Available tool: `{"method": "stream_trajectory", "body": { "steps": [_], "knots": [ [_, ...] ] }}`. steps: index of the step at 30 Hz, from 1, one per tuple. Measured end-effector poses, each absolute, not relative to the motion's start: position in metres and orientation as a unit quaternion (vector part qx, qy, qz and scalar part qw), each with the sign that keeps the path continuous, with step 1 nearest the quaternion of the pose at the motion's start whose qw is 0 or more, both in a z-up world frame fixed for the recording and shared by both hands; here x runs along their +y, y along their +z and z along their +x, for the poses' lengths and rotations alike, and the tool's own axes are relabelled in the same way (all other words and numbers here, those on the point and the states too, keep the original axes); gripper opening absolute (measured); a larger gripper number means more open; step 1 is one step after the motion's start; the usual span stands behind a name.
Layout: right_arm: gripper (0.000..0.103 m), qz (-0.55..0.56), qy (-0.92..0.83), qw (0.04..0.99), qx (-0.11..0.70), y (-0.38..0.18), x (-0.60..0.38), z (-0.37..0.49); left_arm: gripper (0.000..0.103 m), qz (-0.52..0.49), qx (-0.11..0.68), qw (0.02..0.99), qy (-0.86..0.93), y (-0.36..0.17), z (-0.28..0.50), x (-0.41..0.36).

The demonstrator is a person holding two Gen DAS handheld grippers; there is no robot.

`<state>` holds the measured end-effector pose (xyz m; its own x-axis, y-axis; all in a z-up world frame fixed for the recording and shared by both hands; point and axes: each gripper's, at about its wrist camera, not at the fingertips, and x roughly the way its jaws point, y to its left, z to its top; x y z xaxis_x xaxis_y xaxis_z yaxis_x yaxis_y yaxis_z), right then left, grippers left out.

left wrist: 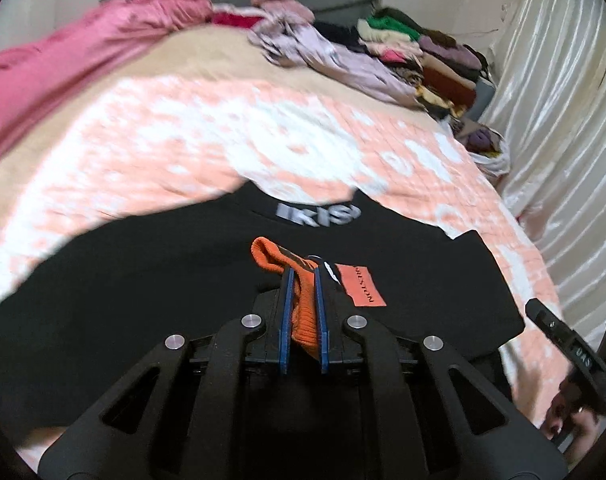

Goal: Fold small clothes

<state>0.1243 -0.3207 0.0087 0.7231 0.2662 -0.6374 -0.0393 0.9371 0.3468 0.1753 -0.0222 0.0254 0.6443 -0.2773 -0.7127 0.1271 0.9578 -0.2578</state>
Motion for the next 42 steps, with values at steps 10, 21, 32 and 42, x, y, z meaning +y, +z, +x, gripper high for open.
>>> {"method": "stream_trajectory", "body": {
  "steps": [10, 21, 32, 42],
  "knots": [
    [0.041, 0.092, 0.099, 0.915, 0.38, 0.01, -0.267, 0.141, 0.002, -0.07, 0.397, 0.913, -0.061, 0.005, 0.157, 0.031],
    [0.042, 0.05, 0.093, 0.903, 0.415, -0.009, -0.23, 0.147, 0.002, -0.098, 0.417, 0.902, -0.054, -0.011, 0.149, 0.072],
    [0.049, 0.011, 0.163, 0.885, 0.437, -0.023, -0.145, 0.14, 0.015, -0.088, 0.427, 0.899, -0.04, -0.009, 0.125, 0.104],
    [0.053, -0.033, 0.209, 0.867, 0.452, -0.039, -0.068, 0.141, 0.04, -0.079, 0.413, 0.907, -0.033, 0.0, 0.104, 0.119]
  ]
}}
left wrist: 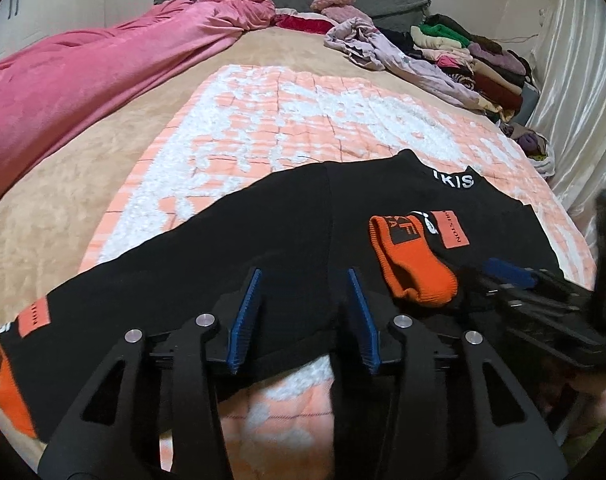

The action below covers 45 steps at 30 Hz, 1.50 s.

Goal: Fold small clothes

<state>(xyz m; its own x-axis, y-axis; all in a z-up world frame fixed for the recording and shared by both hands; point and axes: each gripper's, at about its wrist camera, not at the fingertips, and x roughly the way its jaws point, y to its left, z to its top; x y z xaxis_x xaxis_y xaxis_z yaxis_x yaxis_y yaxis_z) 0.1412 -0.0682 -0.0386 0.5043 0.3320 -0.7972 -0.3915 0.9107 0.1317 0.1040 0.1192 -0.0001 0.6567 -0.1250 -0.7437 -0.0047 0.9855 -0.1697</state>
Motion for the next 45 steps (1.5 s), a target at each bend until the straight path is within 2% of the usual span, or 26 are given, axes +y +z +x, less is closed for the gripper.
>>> {"method": "stream_trajectory", "body": {
  "steps": [2, 9, 19, 25, 35, 45],
  "knots": [
    [0.053, -0.048, 0.196, 0.866, 0.458, -0.047, -0.061, 0.144, 0.048, -0.079, 0.411, 0.908, -0.03, 0.002, 0.099, 0.124],
    [0.054, -0.024, 0.188, 0.868, 0.459, -0.046, -0.066, 0.145, 0.056, -0.076, 0.401, 0.913, -0.005, 0.01, 0.084, 0.146],
    [0.078, -0.016, 0.218, 0.889, 0.402, 0.005, -0.049, 0.13, 0.07, -0.094, 0.386, 0.917, 0.046, 0.022, 0.064, 0.191],
    [0.079, -0.024, 0.257, 0.89, 0.377, 0.031, -0.011, 0.122, 0.077, -0.101, 0.376, 0.917, 0.085, 0.03, 0.047, 0.221],
    [0.079, -0.047, 0.32, 0.873, 0.366, 0.047, 0.053, 0.099, 0.081, -0.121, 0.362, 0.913, 0.145, 0.038, 0.011, 0.275],
    [0.08, -0.08, 0.356, 0.85, 0.381, 0.03, 0.096, 0.072, 0.081, -0.157, 0.363, 0.897, 0.197, 0.029, -0.023, 0.326]
  ]
}}
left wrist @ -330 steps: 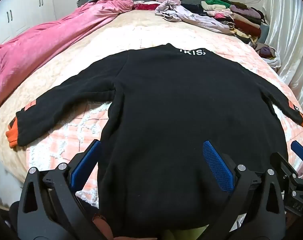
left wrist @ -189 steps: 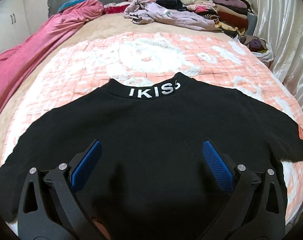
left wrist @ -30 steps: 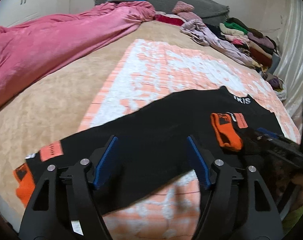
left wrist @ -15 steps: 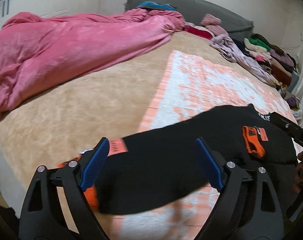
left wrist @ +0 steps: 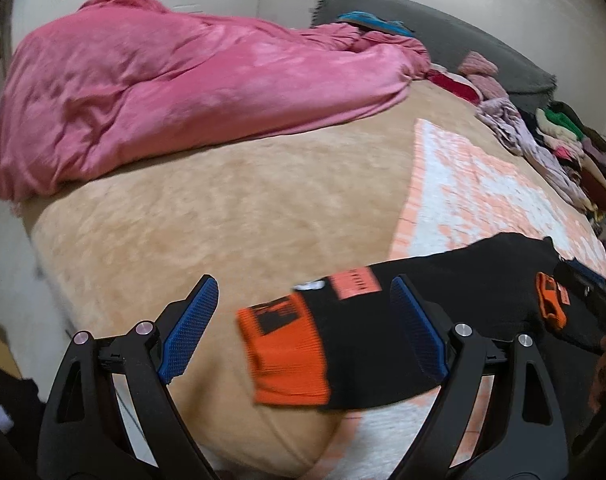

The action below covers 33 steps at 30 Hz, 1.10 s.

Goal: Fold small clothes
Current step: 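Move the left gripper to the other orange cuff and grasp it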

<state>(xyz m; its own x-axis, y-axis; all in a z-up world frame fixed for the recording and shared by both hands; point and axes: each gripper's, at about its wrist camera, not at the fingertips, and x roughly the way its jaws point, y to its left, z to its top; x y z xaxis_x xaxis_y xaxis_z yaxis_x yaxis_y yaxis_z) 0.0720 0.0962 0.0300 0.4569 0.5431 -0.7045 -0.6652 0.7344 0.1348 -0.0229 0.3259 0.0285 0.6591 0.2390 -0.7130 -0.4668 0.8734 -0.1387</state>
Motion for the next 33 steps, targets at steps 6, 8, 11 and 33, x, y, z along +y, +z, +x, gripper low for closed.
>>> {"method": "stream_trajectory", "body": {
  "steps": [6, 8, 11, 33],
  "knots": [
    [0.08, -0.097, 0.366, 0.837, 0.394, 0.014, 0.112, 0.059, 0.083, -0.176, 0.372, 0.884, 0.22, 0.013, -0.041, 0.349],
    [0.08, -0.104, 0.366, 0.835, 0.396, 0.01, 0.115, 0.056, 0.083, -0.19, 0.376, 0.88, 0.221, 0.006, -0.045, 0.354],
    [0.08, -0.108, 0.365, 0.832, 0.403, 0.004, 0.114, 0.055, 0.083, -0.226, 0.383, 0.872, 0.204, -0.007, -0.05, 0.36],
    [0.08, -0.082, 0.333, 0.834, 0.432, -0.013, 0.075, 0.061, 0.023, -0.253, 0.398, 0.864, 0.178, -0.039, -0.025, 0.33]
  ]
}}
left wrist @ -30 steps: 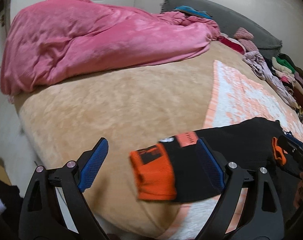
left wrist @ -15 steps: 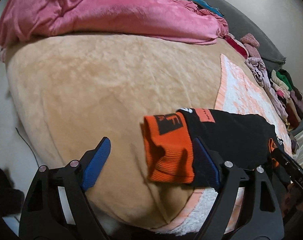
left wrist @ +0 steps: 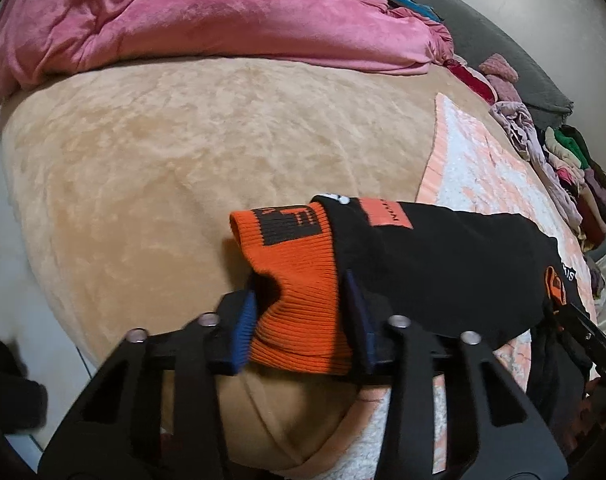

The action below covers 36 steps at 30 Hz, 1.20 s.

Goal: Fold small clothes
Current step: 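Move the left gripper to the other orange cuff and grasp it, then fold the held sleeve across the shirt body with the left gripper, release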

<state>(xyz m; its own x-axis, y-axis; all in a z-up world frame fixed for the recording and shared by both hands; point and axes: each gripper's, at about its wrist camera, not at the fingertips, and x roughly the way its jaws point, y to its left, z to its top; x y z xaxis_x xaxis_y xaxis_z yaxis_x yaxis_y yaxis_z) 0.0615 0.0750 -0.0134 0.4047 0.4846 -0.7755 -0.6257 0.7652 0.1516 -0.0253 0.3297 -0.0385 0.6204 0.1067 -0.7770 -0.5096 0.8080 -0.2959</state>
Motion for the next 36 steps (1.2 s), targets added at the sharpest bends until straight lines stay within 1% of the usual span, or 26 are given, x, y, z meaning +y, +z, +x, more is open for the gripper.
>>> {"method": "stream_trajectory", "body": {
  "steps": [1, 2, 5, 13, 21, 26, 36],
  "knots": [
    [0.08, -0.079, 0.332, 0.835, 0.432, -0.013, 0.073, 0.062, 0.017, -0.25, 0.396, 0.866, 0.176, -0.036, -0.025, 0.327],
    [0.08, -0.078, 0.331, 0.835, 0.432, -0.013, 0.071, 0.063, 0.013, -0.252, 0.393, 0.868, 0.169, -0.033, -0.025, 0.325],
    [0.08, -0.068, 0.331, 0.835, 0.433, -0.01, 0.065, 0.065, 0.01, -0.242, 0.386, 0.875, 0.161, -0.023, -0.024, 0.319],
    [0.08, -0.055, 0.316, 0.844, 0.429, -0.005, 0.043, 0.072, 0.009, -0.239, 0.369, 0.888, 0.137, 0.003, -0.02, 0.308],
    [0.08, -0.037, 0.293, 0.854, 0.428, -0.005, 0.012, 0.083, 0.009, -0.227, 0.357, 0.9, 0.104, 0.028, -0.001, 0.285],
    [0.08, -0.02, 0.272, 0.861, 0.429, -0.006, -0.013, 0.09, 0.009, -0.21, 0.357, 0.907, 0.075, 0.04, 0.019, 0.257],
    [0.08, 0.016, 0.237, 0.873, 0.426, -0.006, -0.062, 0.105, 0.009, -0.179, 0.369, 0.912, 0.026, 0.048, 0.058, 0.198]
  ]
}}
